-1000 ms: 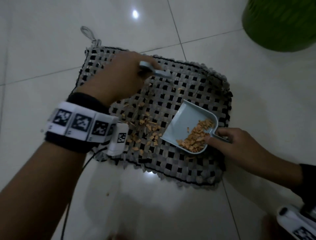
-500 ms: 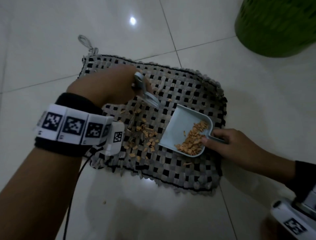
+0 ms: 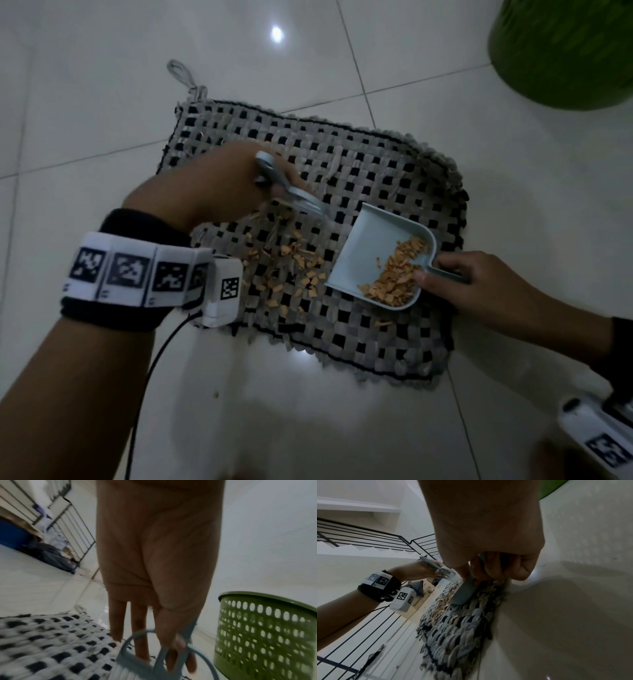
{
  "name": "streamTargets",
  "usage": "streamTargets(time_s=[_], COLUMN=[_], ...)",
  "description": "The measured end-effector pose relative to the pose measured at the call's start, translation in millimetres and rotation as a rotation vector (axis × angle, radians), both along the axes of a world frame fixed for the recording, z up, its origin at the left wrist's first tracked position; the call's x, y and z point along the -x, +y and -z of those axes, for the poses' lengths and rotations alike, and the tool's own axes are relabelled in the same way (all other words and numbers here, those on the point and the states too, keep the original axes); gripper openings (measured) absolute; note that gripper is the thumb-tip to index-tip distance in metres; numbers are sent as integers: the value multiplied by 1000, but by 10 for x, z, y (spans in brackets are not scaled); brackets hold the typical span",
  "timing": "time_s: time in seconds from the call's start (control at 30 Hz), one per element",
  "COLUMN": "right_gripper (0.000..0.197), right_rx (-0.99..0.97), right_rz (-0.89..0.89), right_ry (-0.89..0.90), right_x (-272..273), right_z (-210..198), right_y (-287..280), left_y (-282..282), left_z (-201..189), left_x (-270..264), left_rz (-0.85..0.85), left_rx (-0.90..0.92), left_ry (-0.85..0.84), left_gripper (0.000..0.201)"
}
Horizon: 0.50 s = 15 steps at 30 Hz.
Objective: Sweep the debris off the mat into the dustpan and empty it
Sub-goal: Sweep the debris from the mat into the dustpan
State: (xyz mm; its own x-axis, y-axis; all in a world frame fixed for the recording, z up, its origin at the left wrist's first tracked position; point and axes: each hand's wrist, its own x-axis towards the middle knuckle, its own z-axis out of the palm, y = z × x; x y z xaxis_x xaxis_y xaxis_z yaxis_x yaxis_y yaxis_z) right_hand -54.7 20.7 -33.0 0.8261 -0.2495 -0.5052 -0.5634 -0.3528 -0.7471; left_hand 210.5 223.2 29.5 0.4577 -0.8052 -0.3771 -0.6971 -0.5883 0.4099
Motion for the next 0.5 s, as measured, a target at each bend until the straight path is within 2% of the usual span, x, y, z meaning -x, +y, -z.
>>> streamTargets(time_s=[0.1, 0.17, 0.27, 0.37, 0.5], right_gripper=[45, 48, 52, 53, 53], right_rx=[-4, -2, 9, 23, 22], right_rz=[-37, -65, -103, -119, -124], right_ry=[-9, -6, 2, 7, 9], right_x=[-37, -69, -126, -148, -143], right_z=[-35, -48, -35, -4, 9], right_y=[-28, -30, -12, -11, -22], left_y=[191, 206, 69, -56, 101], left_z=[59, 143, 258, 221, 40], left_x=[-56, -29, -12, -35, -8], left_rz=[-142, -180, -198, -186, -107], left_rx=[166, 258, 325, 115, -86], left_ry=[-169, -276, -291, -263, -13], left_gripper=[32, 32, 32, 31, 19])
